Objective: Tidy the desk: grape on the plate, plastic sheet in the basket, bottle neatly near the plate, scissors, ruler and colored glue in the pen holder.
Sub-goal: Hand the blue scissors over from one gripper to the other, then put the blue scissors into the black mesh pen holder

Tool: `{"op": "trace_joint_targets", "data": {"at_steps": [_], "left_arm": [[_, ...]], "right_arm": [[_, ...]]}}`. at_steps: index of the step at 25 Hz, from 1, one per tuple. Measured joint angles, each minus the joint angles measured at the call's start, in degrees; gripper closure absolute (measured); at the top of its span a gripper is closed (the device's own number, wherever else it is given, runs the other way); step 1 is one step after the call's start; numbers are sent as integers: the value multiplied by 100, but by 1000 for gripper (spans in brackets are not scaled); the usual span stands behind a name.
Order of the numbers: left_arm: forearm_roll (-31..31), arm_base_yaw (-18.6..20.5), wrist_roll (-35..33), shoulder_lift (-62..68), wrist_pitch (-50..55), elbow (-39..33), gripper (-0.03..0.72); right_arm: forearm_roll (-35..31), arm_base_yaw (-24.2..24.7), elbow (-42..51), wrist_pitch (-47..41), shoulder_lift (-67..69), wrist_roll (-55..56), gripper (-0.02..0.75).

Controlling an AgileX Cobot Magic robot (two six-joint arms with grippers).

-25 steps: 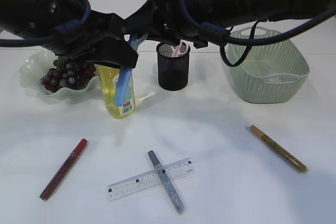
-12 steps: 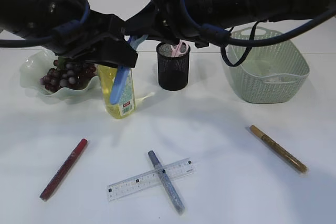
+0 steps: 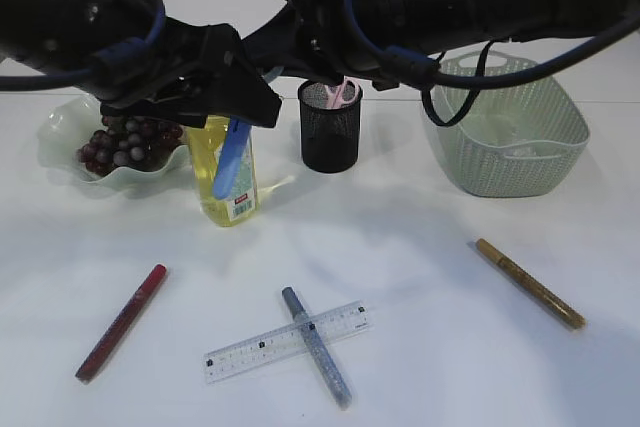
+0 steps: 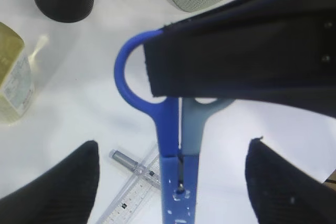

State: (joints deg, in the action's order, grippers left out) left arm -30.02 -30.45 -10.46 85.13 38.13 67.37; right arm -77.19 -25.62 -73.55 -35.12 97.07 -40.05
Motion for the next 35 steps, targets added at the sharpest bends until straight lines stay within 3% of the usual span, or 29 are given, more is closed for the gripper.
{"op": "trace_joint_targets", "data": {"at_steps": [6, 12, 15, 23, 31, 35], "left_arm": [[432, 0, 0, -275, 390, 0, 113], [518, 243, 18, -322, 736, -10, 337], [533, 468, 95, -322, 785, -100, 410], [738, 924, 222, -146, 1107, -474, 428], [1131, 935, 484, -147, 1155, -640, 430], [1252, 935, 518, -147, 1247, -640, 430]], "right_arm": [[135, 273, 0, 186, 0, -12, 684], [135, 1044, 0, 247, 0, -234, 684], [95, 1313, -76, 340, 24, -610, 684], [-87, 1425, -1087, 411, 731, -1682, 684], [-130, 1425, -2341, 596, 1856, -2780, 684], [-578, 1425, -2888, 683, 2476, -3461, 684]]}}
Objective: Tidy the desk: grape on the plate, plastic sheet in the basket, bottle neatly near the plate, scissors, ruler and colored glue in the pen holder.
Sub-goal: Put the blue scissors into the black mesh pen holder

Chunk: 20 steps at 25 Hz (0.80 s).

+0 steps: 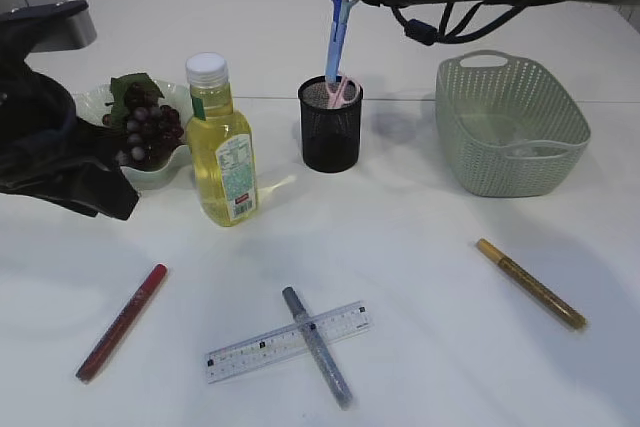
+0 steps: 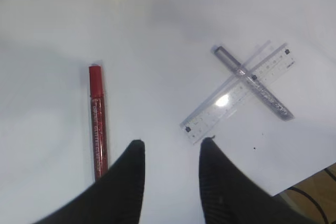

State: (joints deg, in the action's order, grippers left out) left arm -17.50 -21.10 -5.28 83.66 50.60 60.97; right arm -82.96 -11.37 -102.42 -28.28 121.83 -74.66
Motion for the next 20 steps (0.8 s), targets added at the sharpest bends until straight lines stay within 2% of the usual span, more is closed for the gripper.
{"op": "trace_joint_targets", "data": {"at_steps": [7, 14, 16, 18, 20], "left_arm": [[52, 0, 9, 0, 60, 0, 430], [52, 0, 12, 0, 60, 0, 432], [52, 0, 12, 0, 60, 0, 432], [52, 0, 12, 0, 60, 0, 432], [52, 0, 22, 0, 60, 0, 432]], "right_arm": [[-1095, 0, -293, 82, 716, -1445, 684], [-1211, 0, -302, -202, 992, -1667, 673], [-1211, 0, -314, -236, 992, -1675, 632], [-1216, 0, -314, -245, 992, -1675, 541], [-1231, 0, -314, -245, 992, -1675, 416]]}}
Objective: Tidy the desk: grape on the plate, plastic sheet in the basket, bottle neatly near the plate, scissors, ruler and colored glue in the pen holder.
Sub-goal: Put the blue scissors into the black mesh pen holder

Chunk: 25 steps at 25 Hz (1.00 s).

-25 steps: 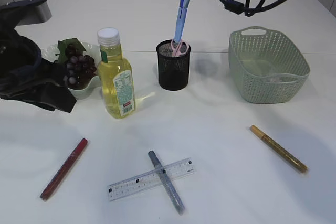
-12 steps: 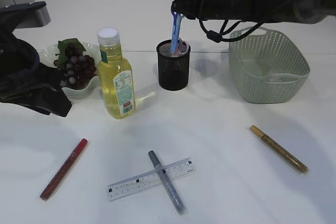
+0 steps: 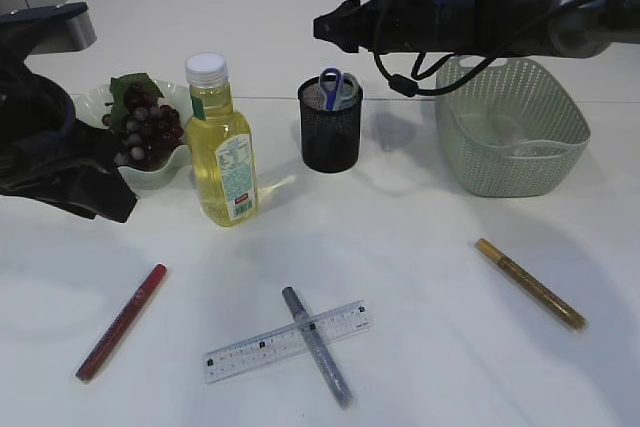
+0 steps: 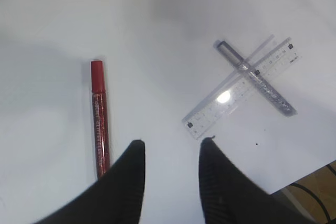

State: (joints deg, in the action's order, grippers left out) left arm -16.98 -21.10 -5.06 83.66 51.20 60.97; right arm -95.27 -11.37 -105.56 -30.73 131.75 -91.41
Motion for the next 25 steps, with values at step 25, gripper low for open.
{"op": "trace_joint_targets", "data": {"at_steps": [25], "left_arm": [[0, 0, 3, 0, 228, 0, 434]], "right_arm": [[7210, 13, 49, -2578, -2606, 7918, 279]]}}
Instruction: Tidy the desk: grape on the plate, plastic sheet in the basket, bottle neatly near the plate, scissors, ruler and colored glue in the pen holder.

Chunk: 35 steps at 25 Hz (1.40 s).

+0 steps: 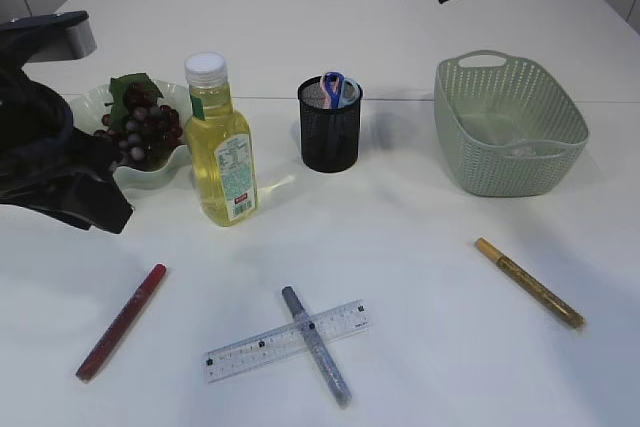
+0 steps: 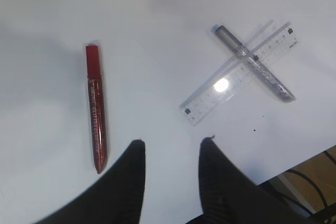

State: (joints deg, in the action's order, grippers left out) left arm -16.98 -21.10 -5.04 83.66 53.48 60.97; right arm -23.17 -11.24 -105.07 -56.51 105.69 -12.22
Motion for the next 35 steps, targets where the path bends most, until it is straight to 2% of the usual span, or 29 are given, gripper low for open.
{"op": "trace_joint_targets", "data": {"at_steps": [2, 7, 12, 16, 23, 28, 32, 35], "left_arm": [[0, 0, 0, 0, 9, 0, 434], [0, 0, 0, 0, 9, 0, 434], [0, 0, 0, 0, 9, 0, 434], [0, 0, 10, 0, 9, 0, 434], [52, 106, 46, 0, -87, 0, 433], [242, 571, 94, 0, -324, 0, 431], [675, 824, 94, 0, -323, 0, 431], [728, 862, 94, 0, -323, 0, 435]], "right_arm": [[241, 0, 225, -206, -287, 120, 279], [341, -49, 1304, -358, -1140, 212, 279], [350, -339, 2701, -344, -1927, 226, 279], [372, -602, 3309, -343, -2180, 226, 279], [674, -1356, 3382, 41, -2198, 28, 280], [741, -1880, 3287, 146, -1836, -58, 279], [893, -2114, 2773, 58, -1287, -343, 280], [978, -2315, 2261, -65, -852, -789, 280]]}}
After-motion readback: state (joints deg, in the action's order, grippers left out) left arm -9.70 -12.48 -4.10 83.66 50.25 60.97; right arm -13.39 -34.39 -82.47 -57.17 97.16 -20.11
